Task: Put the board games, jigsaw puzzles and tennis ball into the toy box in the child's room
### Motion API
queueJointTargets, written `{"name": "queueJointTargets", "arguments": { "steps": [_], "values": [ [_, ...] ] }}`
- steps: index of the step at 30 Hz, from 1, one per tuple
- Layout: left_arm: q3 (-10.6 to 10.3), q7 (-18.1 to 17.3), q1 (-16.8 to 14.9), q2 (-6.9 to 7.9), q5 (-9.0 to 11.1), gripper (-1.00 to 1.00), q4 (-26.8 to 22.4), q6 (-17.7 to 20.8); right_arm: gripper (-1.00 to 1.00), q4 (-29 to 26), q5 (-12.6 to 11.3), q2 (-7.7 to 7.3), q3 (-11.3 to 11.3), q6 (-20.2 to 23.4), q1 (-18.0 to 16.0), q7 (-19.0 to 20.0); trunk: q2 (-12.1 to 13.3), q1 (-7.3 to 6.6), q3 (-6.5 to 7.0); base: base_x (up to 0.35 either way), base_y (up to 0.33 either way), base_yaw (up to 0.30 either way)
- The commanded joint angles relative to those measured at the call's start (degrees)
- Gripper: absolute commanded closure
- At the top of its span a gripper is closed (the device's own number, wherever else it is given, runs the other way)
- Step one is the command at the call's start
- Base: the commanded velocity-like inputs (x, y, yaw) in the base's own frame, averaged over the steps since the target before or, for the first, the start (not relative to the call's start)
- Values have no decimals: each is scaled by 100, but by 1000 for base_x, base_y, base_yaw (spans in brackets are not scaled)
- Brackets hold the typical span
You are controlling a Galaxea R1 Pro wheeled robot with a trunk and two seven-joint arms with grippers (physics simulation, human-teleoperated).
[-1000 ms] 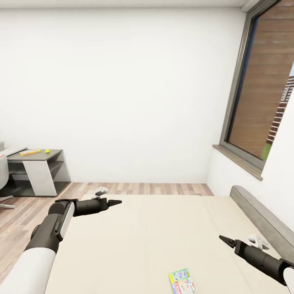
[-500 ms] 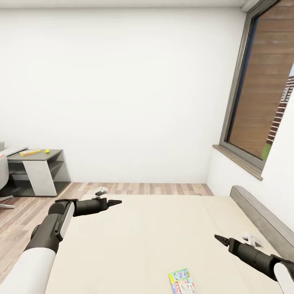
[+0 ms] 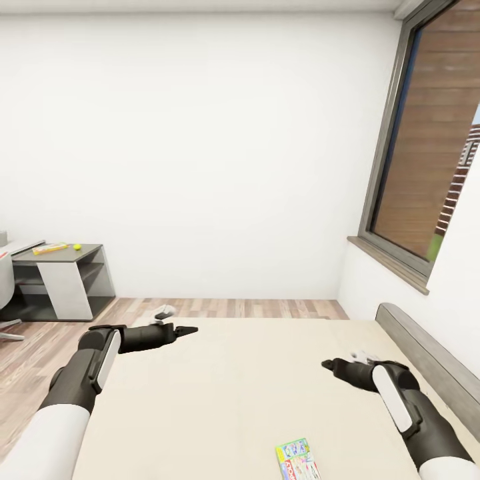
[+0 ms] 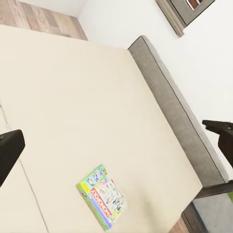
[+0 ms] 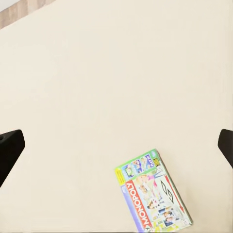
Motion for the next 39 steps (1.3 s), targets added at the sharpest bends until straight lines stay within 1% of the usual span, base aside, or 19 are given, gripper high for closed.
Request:
{"name": "queueJointTargets", "arguments": {
  "steps": [1,5,9,12,16,20,25,39],
  "values": [
    [9,-14,-2,15,10,-100,-1,45,-100,112,-34,33,41,20,-82,-87,-6,2,-3,0,0,0],
    [6,-16,-2,81,20,-100,-1,45,-100,439,-21,162,150,-4,-266,-207,-6,2,-3,0,0,0],
    [10,-17,-2,119,23,-100,-1,41,-100,658,-7,231,236,-177,-341,-256,-6,2,-3,0,0,0],
    [11,-18,-2,131,21,-100,-1,39,-100,769,37,223,300,-326,-368,-253,-6,2,-3,0,0,0],
    [8,-18,-2,137,24,-100,-1,38,-100,842,74,209,351,-423,-384,-236,-6,2,-3,0,0,0],
    [5,-18,-2,138,28,-100,-1,37,-100,869,92,236,381,-485,-391,-225,-6,2,-3,0,0,0],
    [7,-14,-2,143,21,-100,-1,37,-100,873,106,268,397,-520,-394,-218,-6,2,-3,0,0,0],
    [12,-9,-2,145,17,-100,-1,40,-100,863,114,284,396,-536,-396,-219,-6,2,-3,0,2,0]
  ]
}}
